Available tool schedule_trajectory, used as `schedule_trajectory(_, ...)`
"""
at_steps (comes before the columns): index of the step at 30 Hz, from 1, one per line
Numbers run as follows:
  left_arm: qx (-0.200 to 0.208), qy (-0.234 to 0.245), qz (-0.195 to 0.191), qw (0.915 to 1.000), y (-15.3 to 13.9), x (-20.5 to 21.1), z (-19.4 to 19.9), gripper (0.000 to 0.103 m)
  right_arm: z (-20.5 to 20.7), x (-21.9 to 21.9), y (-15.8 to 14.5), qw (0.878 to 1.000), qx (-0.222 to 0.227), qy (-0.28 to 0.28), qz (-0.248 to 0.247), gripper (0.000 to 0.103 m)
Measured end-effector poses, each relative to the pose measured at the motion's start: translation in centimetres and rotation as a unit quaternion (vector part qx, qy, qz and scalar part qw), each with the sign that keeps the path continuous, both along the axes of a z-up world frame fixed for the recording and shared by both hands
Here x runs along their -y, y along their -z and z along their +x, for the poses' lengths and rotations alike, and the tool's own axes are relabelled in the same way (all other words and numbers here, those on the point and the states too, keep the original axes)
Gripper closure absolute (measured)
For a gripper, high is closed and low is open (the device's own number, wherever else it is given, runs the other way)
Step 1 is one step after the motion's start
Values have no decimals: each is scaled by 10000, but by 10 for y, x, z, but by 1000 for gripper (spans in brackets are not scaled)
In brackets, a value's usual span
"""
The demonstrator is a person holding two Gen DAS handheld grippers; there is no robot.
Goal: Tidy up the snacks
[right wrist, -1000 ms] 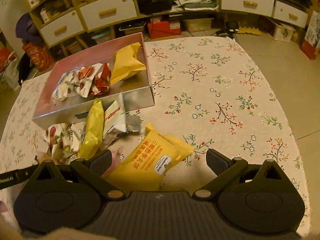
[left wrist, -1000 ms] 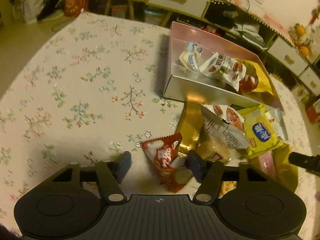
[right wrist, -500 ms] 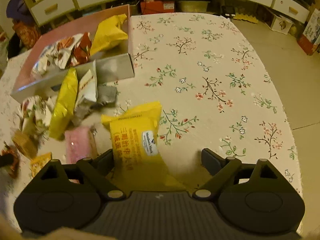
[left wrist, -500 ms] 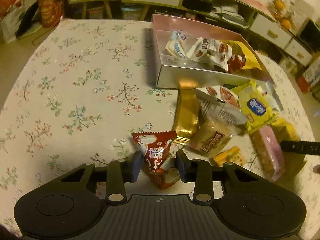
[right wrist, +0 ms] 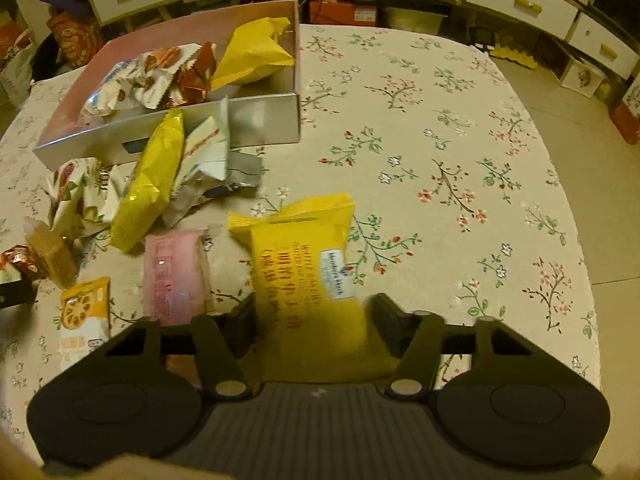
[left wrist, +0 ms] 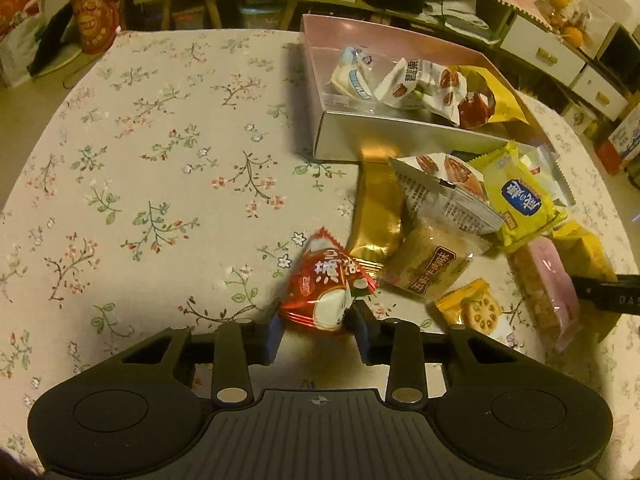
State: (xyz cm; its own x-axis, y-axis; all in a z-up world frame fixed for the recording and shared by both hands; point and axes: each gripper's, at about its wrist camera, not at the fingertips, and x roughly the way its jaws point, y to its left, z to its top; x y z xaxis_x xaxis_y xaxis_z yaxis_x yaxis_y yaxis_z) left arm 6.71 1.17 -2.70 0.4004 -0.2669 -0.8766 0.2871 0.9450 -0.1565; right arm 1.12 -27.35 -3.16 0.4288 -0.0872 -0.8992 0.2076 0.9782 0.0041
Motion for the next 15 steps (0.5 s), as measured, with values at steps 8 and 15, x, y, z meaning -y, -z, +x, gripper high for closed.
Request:
schedule_trajectory(8, 30, -82, 37, 10000, -1, -2, 3, 90, -2, -8, -5, 9998, 17, -171, -126, 64)
schedule_trajectory(15, 16, -59, -46, 10000, -3, -7, 4, 103, -3, -6, -8, 9998, 61, -166, -110, 66)
